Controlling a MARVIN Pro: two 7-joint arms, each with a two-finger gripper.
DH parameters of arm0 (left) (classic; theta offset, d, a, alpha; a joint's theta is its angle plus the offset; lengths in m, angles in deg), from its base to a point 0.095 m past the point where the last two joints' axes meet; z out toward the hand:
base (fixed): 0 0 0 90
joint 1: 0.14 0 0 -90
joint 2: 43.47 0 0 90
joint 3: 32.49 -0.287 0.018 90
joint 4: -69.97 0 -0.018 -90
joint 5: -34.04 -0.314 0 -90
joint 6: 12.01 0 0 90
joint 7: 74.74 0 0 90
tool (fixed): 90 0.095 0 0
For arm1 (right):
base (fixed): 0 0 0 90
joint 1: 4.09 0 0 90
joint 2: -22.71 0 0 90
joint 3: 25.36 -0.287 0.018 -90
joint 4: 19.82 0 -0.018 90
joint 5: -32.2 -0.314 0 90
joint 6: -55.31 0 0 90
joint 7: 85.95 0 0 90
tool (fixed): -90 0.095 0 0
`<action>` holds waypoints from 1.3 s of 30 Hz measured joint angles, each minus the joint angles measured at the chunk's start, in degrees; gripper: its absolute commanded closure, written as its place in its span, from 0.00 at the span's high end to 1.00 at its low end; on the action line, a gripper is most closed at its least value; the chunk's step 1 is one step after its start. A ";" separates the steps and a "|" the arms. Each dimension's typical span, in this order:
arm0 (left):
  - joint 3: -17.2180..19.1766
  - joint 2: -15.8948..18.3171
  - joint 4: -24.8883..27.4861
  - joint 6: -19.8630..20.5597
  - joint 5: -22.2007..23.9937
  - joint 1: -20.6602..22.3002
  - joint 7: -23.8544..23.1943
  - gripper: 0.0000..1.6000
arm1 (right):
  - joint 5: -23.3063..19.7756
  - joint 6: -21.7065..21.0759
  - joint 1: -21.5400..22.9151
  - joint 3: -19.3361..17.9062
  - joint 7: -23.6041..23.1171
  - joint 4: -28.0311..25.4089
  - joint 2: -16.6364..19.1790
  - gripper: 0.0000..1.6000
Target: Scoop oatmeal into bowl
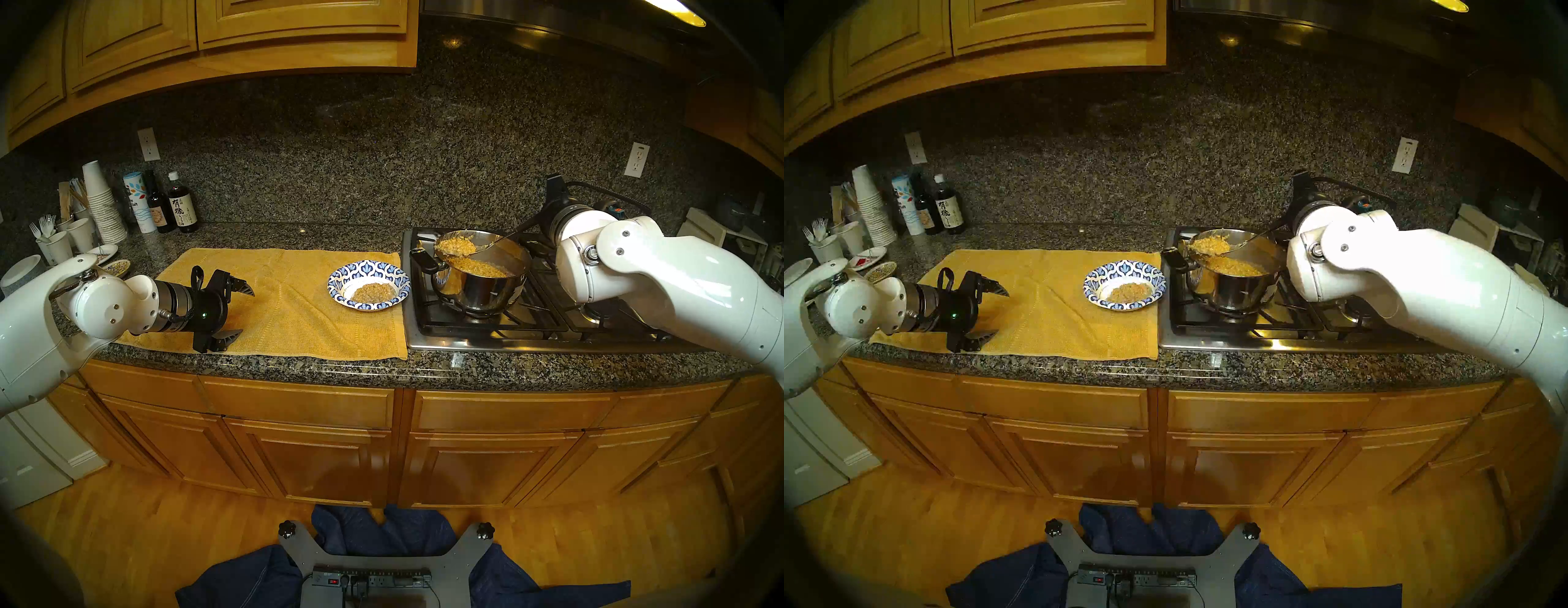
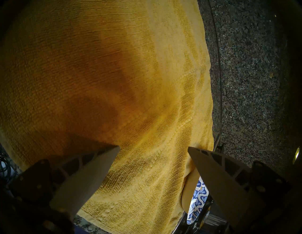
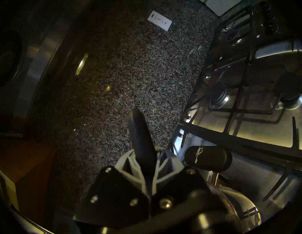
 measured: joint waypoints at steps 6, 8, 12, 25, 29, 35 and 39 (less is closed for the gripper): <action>0.00 0.00 0.00 0.00 0.00 0.00 0.00 1.00 | -0.79 0.13 0.24 -0.19 -0.22 -0.14 0.59 0.00; 0.00 0.00 0.00 0.00 0.00 0.00 0.00 1.00 | -1.04 0.16 0.35 -0.32 -0.26 -0.14 0.68 0.00; 0.00 0.00 0.00 0.00 0.00 0.00 0.00 1.00 | -1.62 0.21 0.68 -0.72 -0.34 -0.16 0.71 0.00; 0.00 0.02 0.00 0.00 0.00 0.00 0.00 1.00 | -3.24 0.31 1.98 -2.10 -0.44 -1.36 -0.35 0.00; 0.00 0.02 0.00 0.00 0.00 0.00 0.00 1.00 | -3.67 0.33 2.16 -2.28 -0.51 -1.58 -1.45 0.00; 0.00 0.01 0.00 0.00 0.00 0.00 0.00 1.00 | -4.09 0.34 2.44 -2.44 -0.58 -1.65 -3.81 0.00; 0.00 0.01 0.00 0.00 0.00 0.00 0.00 1.00 | -4.15 0.35 2.68 -2.44 -0.58 -1.23 -5.99 0.00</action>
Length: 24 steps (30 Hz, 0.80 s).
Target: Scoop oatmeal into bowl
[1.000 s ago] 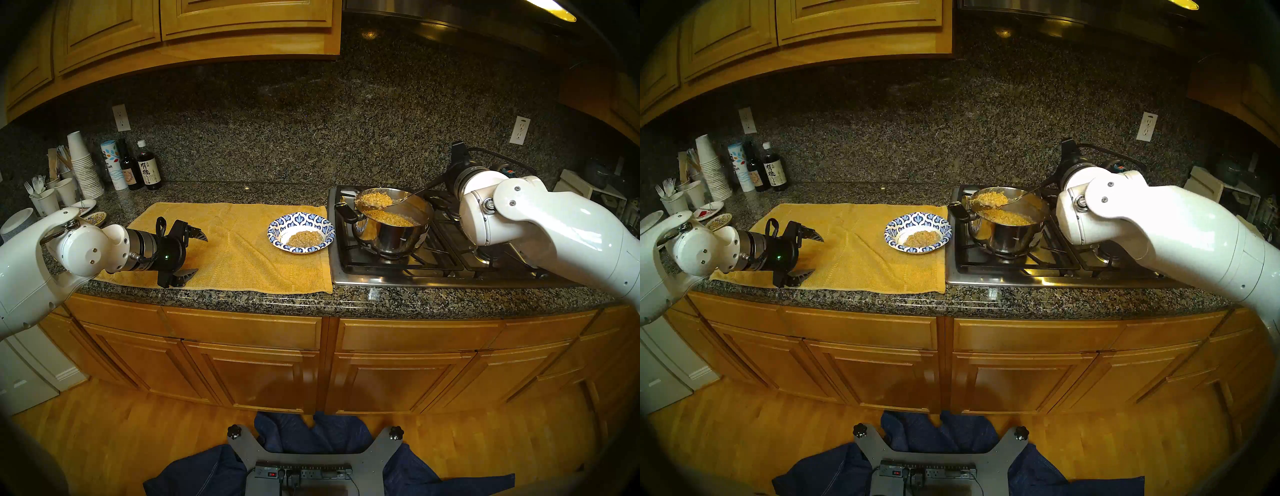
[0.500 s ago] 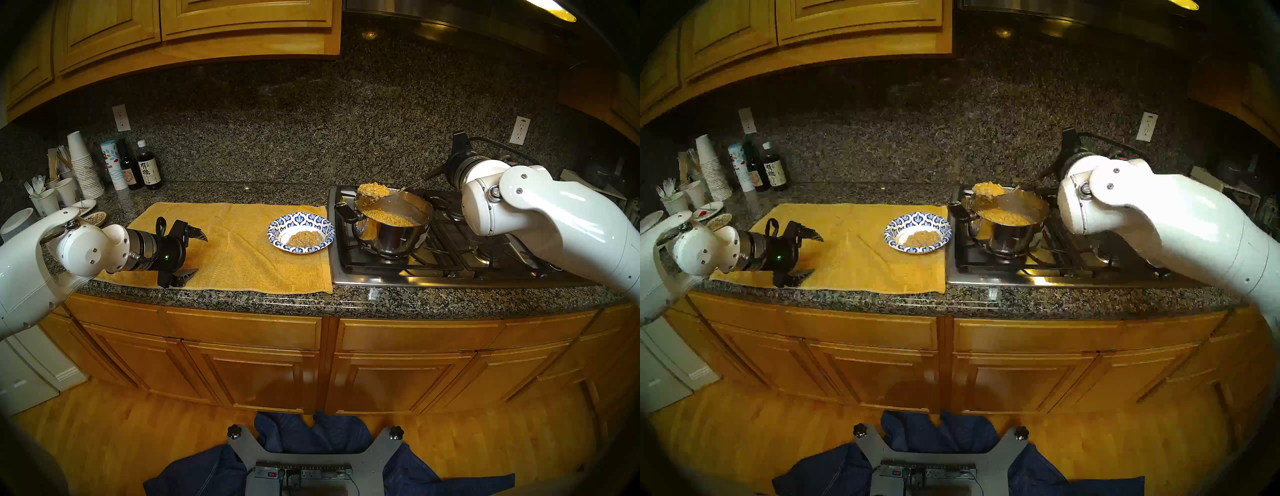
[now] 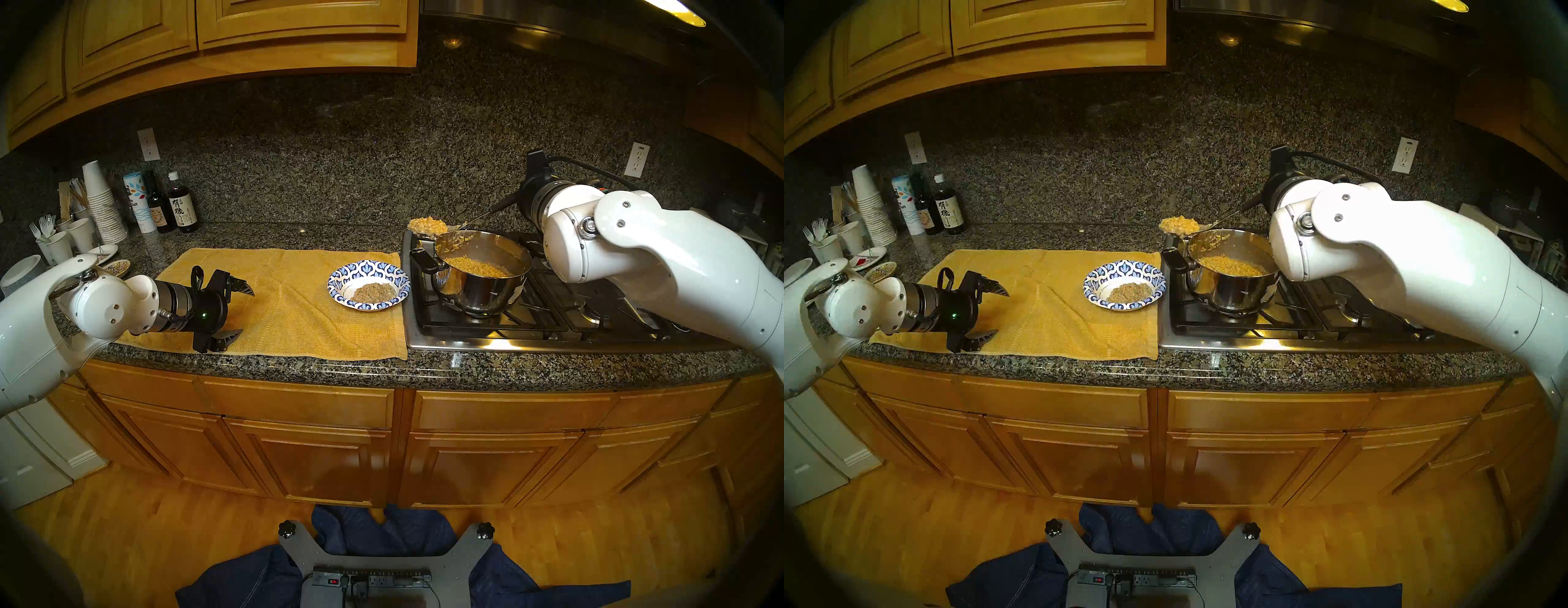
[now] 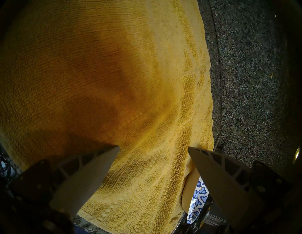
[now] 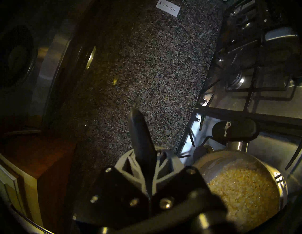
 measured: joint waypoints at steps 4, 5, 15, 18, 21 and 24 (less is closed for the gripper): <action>0.00 0.00 0.00 0.00 0.00 0.00 0.00 1.00 | 0.00 0.01 0.10 0.34 0.00 1.05 -2.23 0.00; 0.00 0.00 0.00 0.00 0.00 0.00 0.00 1.00 | 0.02 0.01 0.10 0.56 0.01 1.39 -2.85 0.00; 0.00 0.00 0.00 0.00 0.00 0.00 0.01 1.00 | 0.88 0.02 0.07 3.73 0.04 4.61 -8.40 0.00; 0.00 -0.01 0.00 0.00 0.00 0.00 0.01 1.00 | 1.46 0.02 0.11 4.91 0.02 5.59 -10.04 0.00; 0.00 -0.01 0.00 0.00 0.00 0.00 0.01 1.00 | 2.18 -0.02 0.23 6.27 0.01 6.45 -11.67 0.00; 0.00 -0.01 0.00 0.00 0.00 0.00 0.01 1.00 | 3.05 -0.22 0.44 7.70 0.03 6.99 -13.01 0.00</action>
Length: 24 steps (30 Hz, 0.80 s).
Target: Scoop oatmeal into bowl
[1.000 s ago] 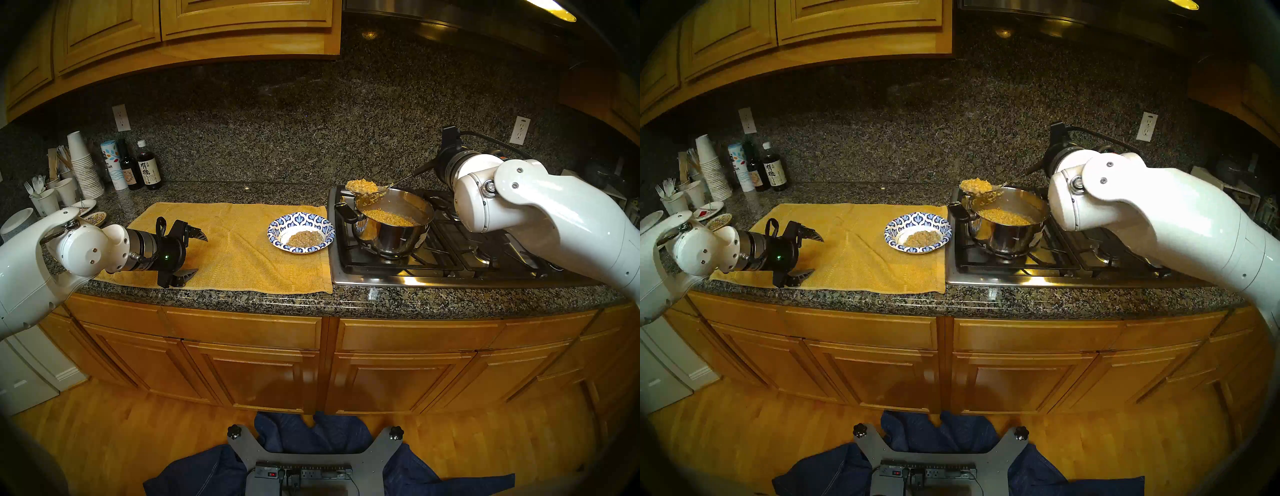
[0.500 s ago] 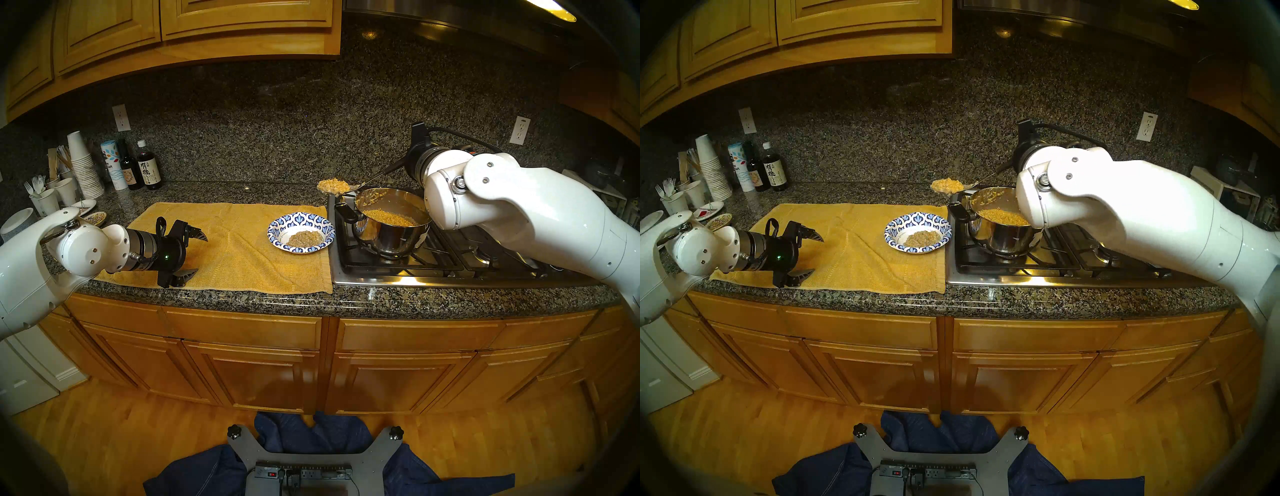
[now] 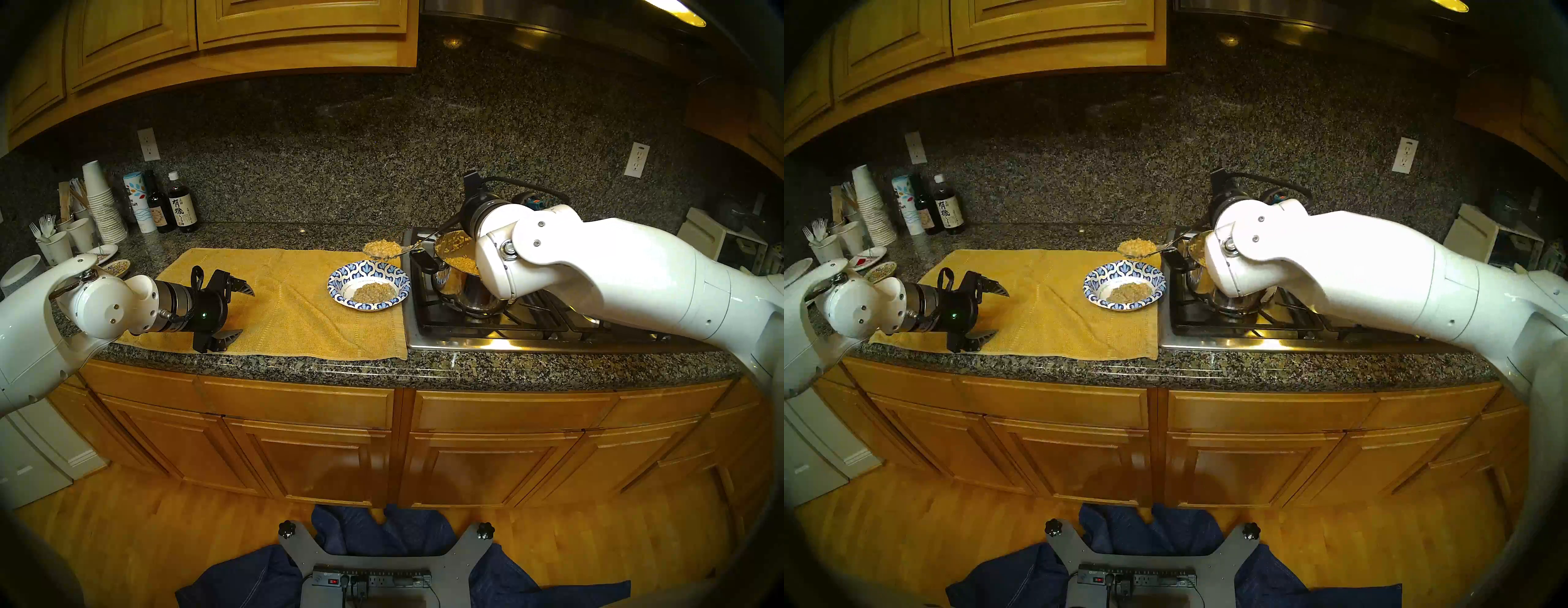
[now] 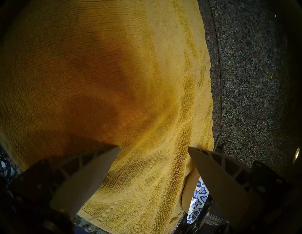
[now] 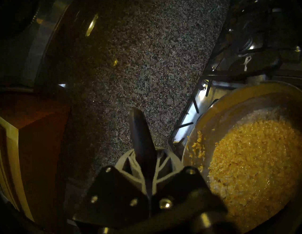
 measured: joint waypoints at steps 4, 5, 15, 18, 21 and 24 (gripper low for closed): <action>0.02 0.01 0.00 0.00 0.00 0.00 0.00 1.00 | 2.04 -0.92 0.56 2.81 0.52 0.31 -1.87 0.00; 0.02 0.01 0.00 0.00 0.00 0.00 0.00 1.00 | 2.42 -1.07 0.67 3.28 0.58 0.30 -2.14 0.00; 0.01 0.01 0.01 0.00 0.00 -0.01 0.00 1.00 | 8.71 -3.11 3.08 7.99 0.61 -1.21 -5.35 0.00; 0.01 0.01 0.01 0.00 0.00 -0.01 0.00 1.00 | 10.89 -3.54 4.12 8.96 0.87 -1.60 -6.10 0.00; 0.01 0.01 0.01 0.00 0.00 -0.01 -0.01 1.00 | 13.03 -3.92 5.09 9.77 1.35 -1.83 -6.66 0.00; 0.01 0.01 0.01 0.00 0.00 0.00 -0.01 1.00 | 15.81 -4.46 6.30 11.04 2.48 -1.88 -7.23 0.00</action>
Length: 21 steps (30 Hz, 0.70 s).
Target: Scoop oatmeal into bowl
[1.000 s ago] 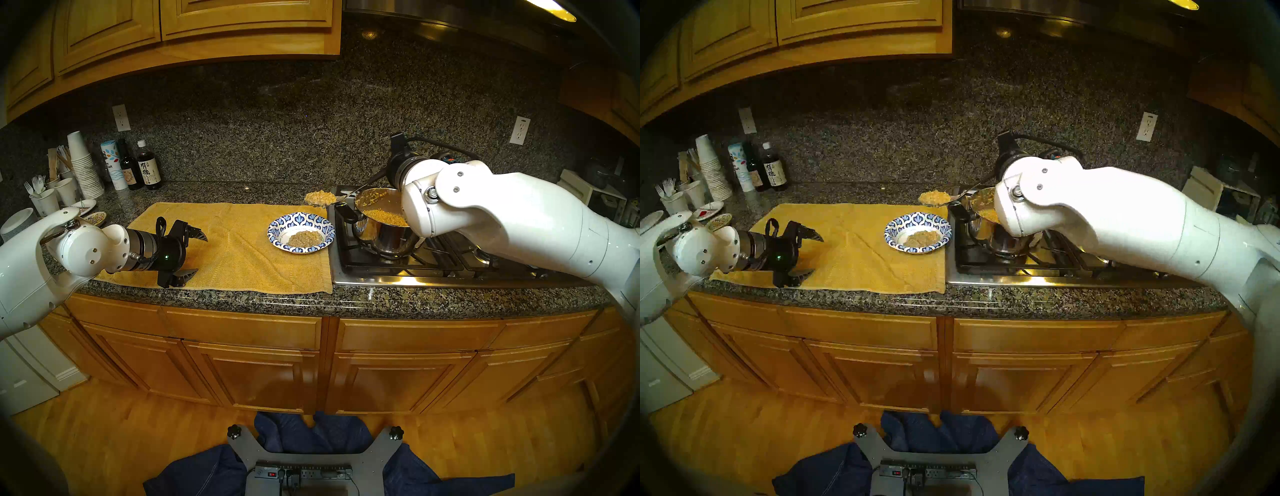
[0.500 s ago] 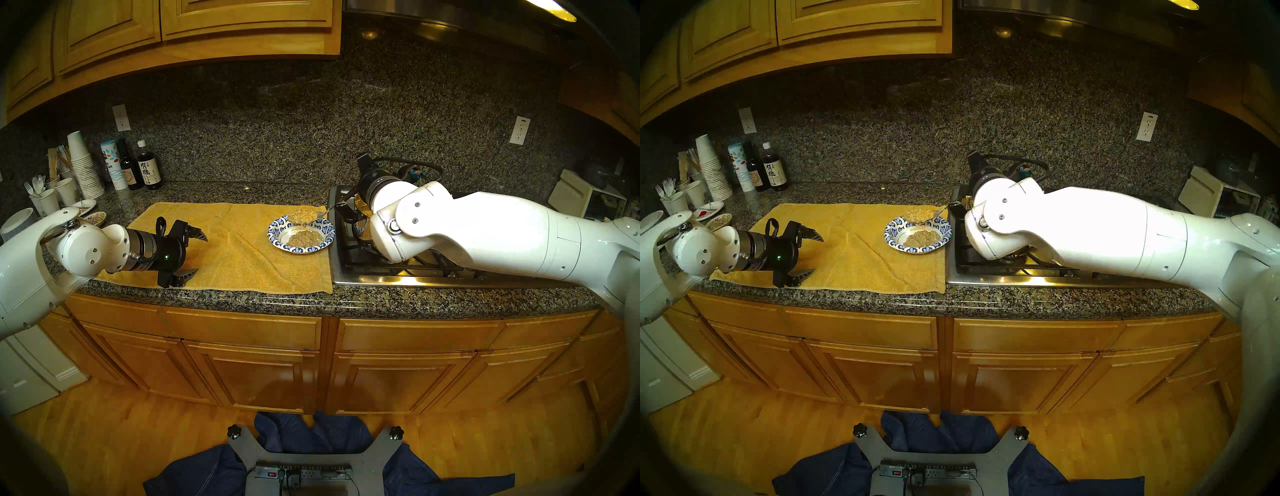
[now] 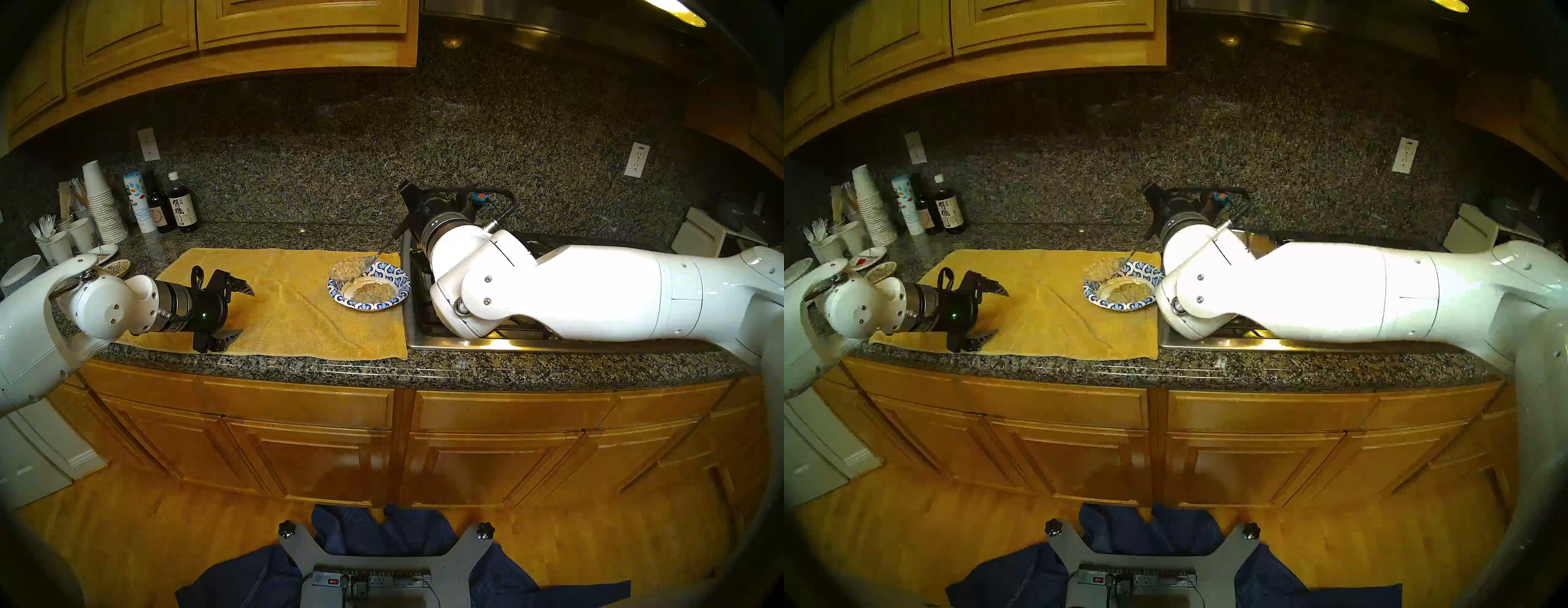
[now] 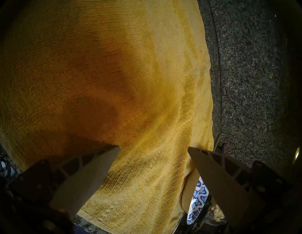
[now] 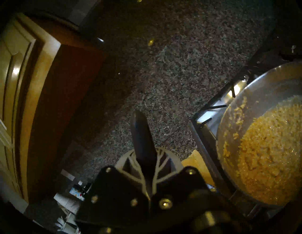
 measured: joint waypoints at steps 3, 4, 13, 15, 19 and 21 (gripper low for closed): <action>0.00 0.00 0.00 0.00 0.00 0.00 0.00 1.00 | 2.85 -0.58 1.15 1.41 1.96 0.11 -0.70 0.00; 0.00 0.00 0.00 0.00 0.00 0.00 0.00 1.00 | 3.36 -0.69 1.39 1.72 2.43 0.17 -0.87 0.00; 0.00 0.00 0.00 0.00 0.00 0.00 0.00 1.00 | 10.94 -1.83 4.35 6.51 4.27 2.66 -3.67 0.00; 0.00 0.00 0.00 0.00 0.00 0.00 0.00 1.00 | 12.28 -2.13 4.85 7.36 4.54 3.16 -4.15 0.00; 0.00 0.00 0.00 0.00 0.00 0.00 0.00 1.00 | 15.58 -3.05 6.04 9.40 5.43 4.42 -5.42 0.00; 0.00 0.00 0.00 0.00 0.00 0.00 0.00 1.00 | 17.17 -3.54 6.60 10.39 5.92 5.01 -6.10 0.00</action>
